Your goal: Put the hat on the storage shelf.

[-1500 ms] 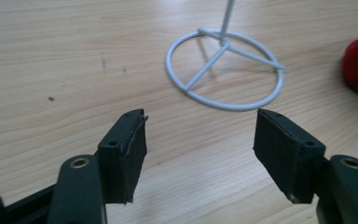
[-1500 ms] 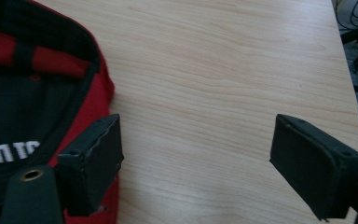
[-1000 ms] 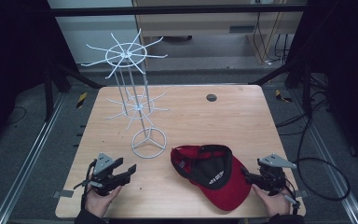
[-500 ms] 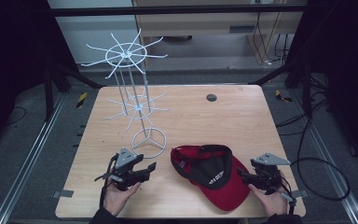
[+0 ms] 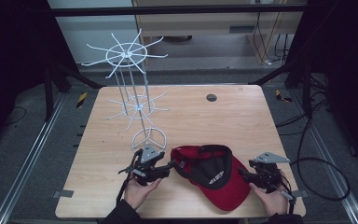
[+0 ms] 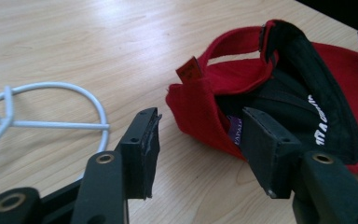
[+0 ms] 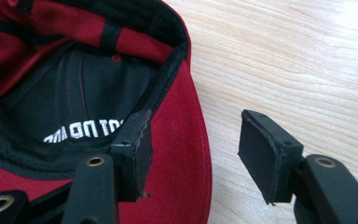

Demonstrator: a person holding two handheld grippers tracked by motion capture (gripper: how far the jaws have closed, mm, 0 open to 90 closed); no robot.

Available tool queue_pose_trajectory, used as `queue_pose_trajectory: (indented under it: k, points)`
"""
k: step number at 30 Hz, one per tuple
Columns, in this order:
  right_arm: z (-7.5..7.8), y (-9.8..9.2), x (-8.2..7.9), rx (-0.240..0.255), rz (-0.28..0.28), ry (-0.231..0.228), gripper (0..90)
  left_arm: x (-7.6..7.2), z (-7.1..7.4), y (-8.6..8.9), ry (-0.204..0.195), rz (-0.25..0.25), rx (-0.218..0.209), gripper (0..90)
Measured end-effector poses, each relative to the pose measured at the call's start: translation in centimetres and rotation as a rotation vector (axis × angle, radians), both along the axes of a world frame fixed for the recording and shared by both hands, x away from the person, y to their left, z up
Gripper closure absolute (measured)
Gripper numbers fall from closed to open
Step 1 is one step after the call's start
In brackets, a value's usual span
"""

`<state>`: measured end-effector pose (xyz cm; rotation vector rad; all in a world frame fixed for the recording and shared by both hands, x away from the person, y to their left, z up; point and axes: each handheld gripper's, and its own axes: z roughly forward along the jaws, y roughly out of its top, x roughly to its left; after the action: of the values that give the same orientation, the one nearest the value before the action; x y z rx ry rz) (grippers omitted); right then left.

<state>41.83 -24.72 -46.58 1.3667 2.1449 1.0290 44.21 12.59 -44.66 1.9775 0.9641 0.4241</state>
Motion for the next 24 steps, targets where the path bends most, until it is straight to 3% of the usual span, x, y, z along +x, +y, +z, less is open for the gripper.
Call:
queue_pose_trajectory:
  k: [5, 7, 9, 14, 18, 24]
  points:
    - [-0.3, 0.0, 0.4, 0.001, 0.011, 0.024, 44.4, 0.7, -0.7, -0.7, 0.043, -0.011, 0.022, 53.6]
    - [-0.4, 0.0, 0.6, 0.003, 0.02, 0.043, 44.3, 0.9, -1.0, -0.8, 0.06, -0.016, 0.028, 61.3]
    - [-0.5, 0.0, 0.6, 0.002, 0.022, 0.048, 44.5, 1.0, -1.3, -1.0, 0.091, -0.017, 0.035, 64.4]
    - [-0.9, -0.1, 0.7, 0.02, 0.041, 0.079, 45.1, 1.2, -2.1, -0.9, 0.122, -0.016, 0.056, 74.1]
    - [-1.1, 0.0, 0.7, 0.03, 0.06, 0.109, 49.7, 1.3, -2.6, -0.8, 0.136, -0.021, 0.07, 76.8]
    - [-1.1, 0.1, 0.8, 0.062, 0.085, 0.136, 63.4, 1.4, -3.0, -0.8, 0.141, -0.023, 0.084, 78.6]
